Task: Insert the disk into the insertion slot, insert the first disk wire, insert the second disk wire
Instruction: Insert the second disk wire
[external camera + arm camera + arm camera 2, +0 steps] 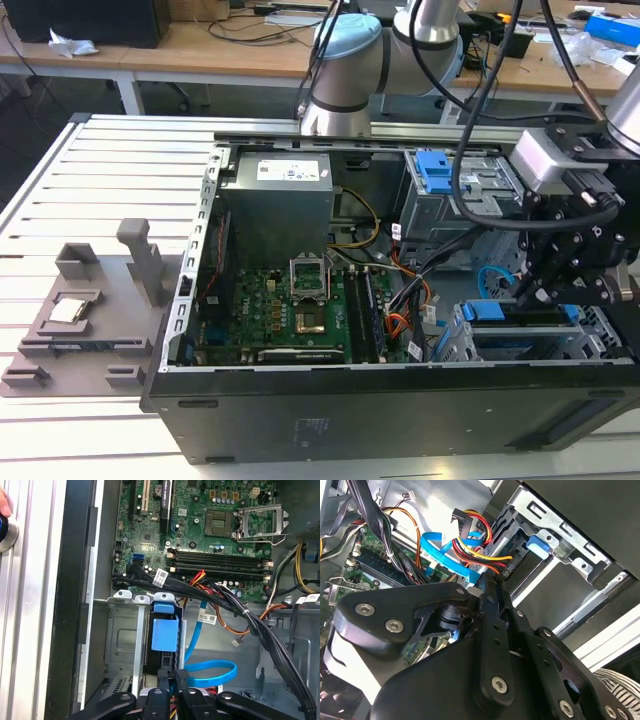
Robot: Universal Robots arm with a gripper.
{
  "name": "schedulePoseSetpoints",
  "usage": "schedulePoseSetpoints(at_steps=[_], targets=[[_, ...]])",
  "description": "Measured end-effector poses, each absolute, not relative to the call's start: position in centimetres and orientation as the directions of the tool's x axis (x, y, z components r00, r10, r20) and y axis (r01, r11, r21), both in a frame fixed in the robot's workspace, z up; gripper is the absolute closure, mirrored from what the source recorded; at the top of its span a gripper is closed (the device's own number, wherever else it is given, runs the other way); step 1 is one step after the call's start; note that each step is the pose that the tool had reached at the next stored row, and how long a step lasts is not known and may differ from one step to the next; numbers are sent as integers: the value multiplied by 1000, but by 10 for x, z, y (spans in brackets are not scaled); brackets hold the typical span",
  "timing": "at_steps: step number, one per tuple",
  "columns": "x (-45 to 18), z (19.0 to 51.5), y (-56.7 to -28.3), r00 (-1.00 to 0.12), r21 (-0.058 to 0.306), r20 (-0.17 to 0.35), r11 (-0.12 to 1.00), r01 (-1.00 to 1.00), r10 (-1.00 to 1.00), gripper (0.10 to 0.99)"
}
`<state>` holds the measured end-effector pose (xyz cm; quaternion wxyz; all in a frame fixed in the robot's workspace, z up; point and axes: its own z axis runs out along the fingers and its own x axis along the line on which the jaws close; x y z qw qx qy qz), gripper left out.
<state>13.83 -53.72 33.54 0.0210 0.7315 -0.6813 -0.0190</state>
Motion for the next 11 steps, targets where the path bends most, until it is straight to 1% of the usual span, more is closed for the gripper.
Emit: schedulePoseSetpoints(at_steps=[5, 6, 8, 11], targets=[[138, 335, -537, 71, 56, 0, -71, -996, -997, 910], [138, 335, -537, 71, 56, 0, -71, -996, -997, 847], [138, 337, -537, 71, 56, -1, -71, -996, -997, 847], [138, 351, -537, 71, 57, 0, -71, -996, -997, 847]])
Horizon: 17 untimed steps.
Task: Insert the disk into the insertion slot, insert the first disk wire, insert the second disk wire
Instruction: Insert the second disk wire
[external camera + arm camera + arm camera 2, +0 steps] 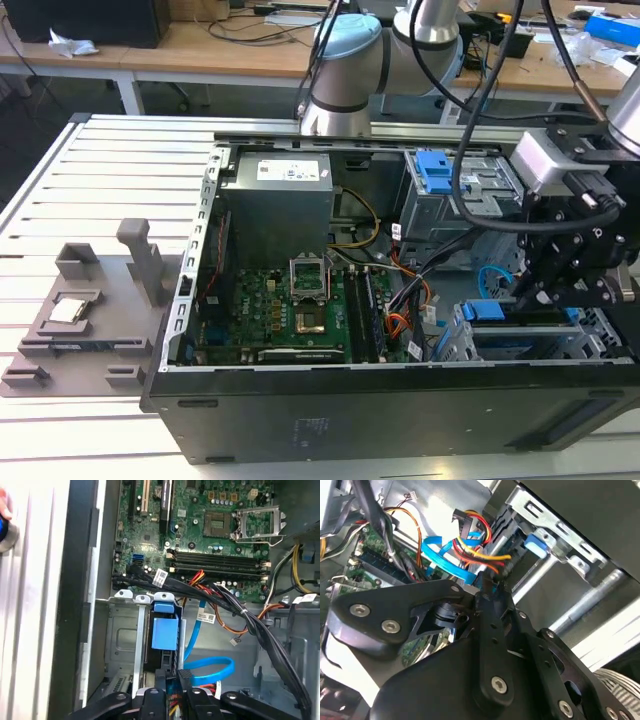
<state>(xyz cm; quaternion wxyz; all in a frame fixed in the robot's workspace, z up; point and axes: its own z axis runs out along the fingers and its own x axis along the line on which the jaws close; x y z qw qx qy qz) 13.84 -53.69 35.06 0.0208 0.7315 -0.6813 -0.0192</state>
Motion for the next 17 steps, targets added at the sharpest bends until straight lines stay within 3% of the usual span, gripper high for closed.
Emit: schedulePoseSetpoints(at_steps=[6, 8, 17], targets=[[138, 353, -537, 71, 56, -1, -71, -996, -997, 847], [138, 353, -537, 71, 56, -1, -71, -996, -997, 925], [135, 352, -541, 71, 57, 5, -70, -996, -997, 925]])
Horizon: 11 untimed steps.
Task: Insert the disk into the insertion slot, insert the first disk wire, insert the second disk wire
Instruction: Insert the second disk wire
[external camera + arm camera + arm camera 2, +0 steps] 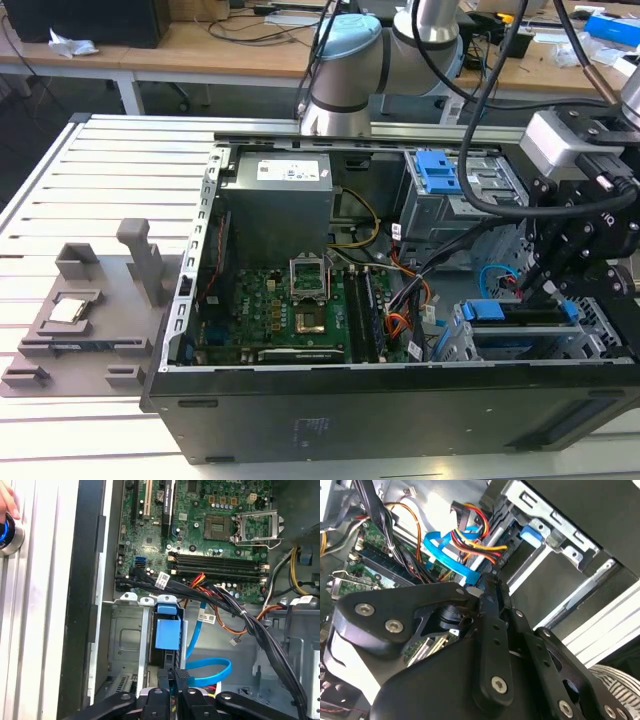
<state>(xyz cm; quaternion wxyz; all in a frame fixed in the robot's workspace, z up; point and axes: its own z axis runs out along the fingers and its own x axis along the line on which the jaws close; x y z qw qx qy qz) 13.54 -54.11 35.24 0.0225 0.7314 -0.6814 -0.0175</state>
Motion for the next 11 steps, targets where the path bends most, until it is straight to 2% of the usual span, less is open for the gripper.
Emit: schedulePoseSetpoints(at_steps=[6, 11], targets=[[135, 349, -540, -23, 57, 28, 25, -998, -999, 925], [137, 348, -534, -23, 57, 28, 25, -998, -999, 925]])
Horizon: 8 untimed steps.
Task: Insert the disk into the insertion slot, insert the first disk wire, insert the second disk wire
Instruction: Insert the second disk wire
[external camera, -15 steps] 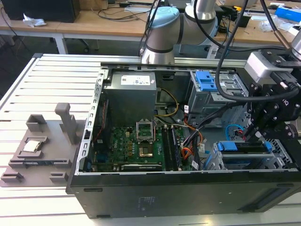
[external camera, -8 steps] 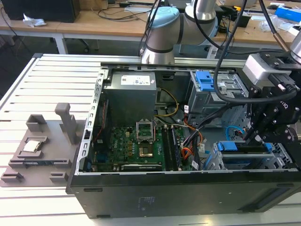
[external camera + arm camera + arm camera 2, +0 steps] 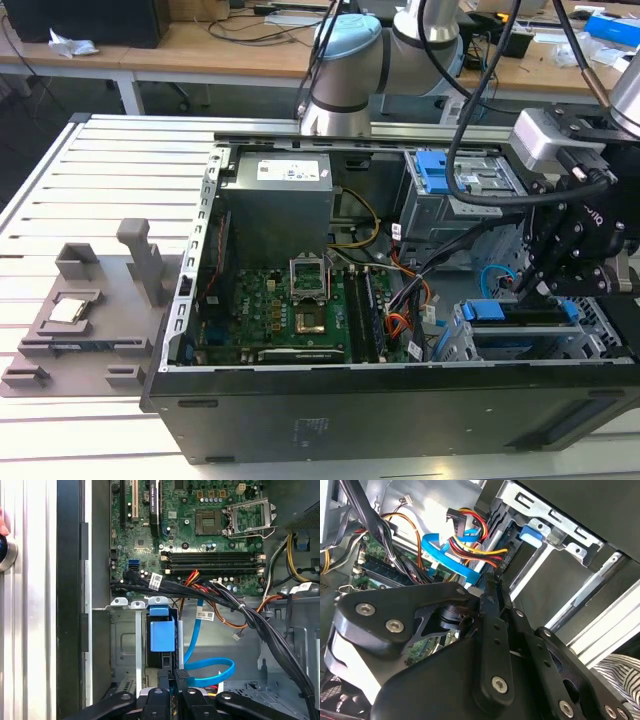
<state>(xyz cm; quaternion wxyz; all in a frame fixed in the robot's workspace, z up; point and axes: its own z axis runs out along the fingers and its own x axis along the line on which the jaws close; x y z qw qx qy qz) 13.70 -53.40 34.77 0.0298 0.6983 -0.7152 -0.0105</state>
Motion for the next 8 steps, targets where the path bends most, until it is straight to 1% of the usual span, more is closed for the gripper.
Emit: schedulePoseSetpoints(at_steps=[8], targets=[[139, 344, -532, -19, 57, 28, 21, -998, -999, 925]])
